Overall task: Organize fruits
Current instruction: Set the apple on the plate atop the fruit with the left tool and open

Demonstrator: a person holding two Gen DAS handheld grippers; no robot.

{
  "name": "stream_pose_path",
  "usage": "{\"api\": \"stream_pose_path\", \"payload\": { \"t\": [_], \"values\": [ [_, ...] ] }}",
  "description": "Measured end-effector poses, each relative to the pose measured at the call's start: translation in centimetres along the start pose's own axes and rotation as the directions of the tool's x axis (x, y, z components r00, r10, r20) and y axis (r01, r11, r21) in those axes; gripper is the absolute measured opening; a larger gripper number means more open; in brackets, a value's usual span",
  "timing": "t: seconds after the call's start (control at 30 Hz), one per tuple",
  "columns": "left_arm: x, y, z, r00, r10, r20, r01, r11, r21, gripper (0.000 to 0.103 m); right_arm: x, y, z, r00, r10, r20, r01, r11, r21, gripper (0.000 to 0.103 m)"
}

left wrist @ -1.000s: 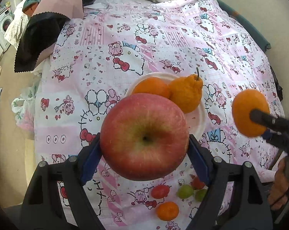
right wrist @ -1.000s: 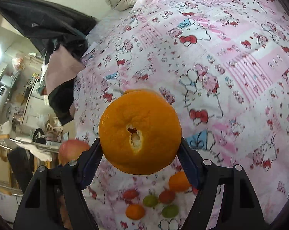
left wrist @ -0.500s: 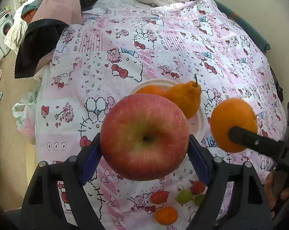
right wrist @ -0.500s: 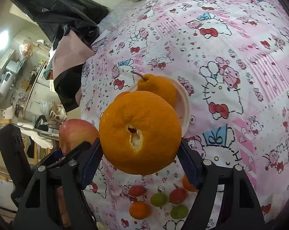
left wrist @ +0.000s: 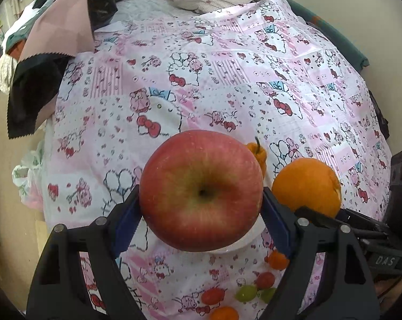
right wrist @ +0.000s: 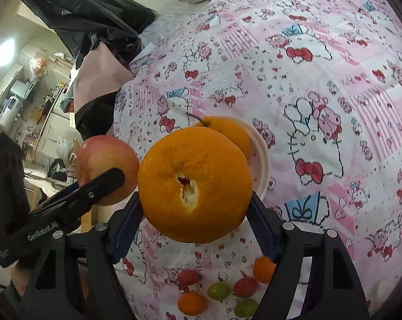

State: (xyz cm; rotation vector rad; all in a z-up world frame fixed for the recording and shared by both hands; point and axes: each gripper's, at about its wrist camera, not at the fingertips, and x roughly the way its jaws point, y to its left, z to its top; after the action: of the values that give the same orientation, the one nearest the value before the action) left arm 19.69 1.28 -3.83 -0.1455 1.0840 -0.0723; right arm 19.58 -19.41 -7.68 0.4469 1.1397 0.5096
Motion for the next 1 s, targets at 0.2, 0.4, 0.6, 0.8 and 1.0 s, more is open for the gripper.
{"api": "stream_pose_path", "payload": {
  "t": [0.2, 0.4, 0.6, 0.8, 1.0],
  "values": [
    [0.6, -0.3, 1.3, 1.0, -0.005, 0.007, 0.005, 1.0, 0.017, 0.081, -0.9, 0.2, 1.5, 0.999, 0.005, 0.049, -0.004, 1.0, -0.026, 0.078],
    [1.3, -0.1, 3.1, 1.0, -0.011, 0.011, 0.011, 1.0, 0.007, 0.081, -1.1, -0.4, 2.2, 0.998, 0.0, 0.059, 0.0, 1.0, 0.0, 0.078],
    [4.0, -0.2, 6.3, 1.0, -0.013, -0.004, 0.013, 1.0, 0.006, 0.081, -0.2, -0.6, 1.8, 0.999, -0.016, 0.029, 0.017, 1.0, -0.002, 0.078],
    [8.9, 0.5, 8.0, 0.997, -0.028, -0.068, 0.025, 0.999, -0.043, 0.081, 0.1, -0.9, 1.6, 0.999, -0.028, 0.022, 0.028, 1.0, -0.005, 0.078],
    [13.4, 0.2, 8.3, 0.984, -0.041, -0.176, 0.031, 0.998, -0.061, 0.081, 0.0, -1.2, 1.7, 0.999, -0.029, 0.024, 0.029, 1.0, 0.002, 0.078]
  ]
}}
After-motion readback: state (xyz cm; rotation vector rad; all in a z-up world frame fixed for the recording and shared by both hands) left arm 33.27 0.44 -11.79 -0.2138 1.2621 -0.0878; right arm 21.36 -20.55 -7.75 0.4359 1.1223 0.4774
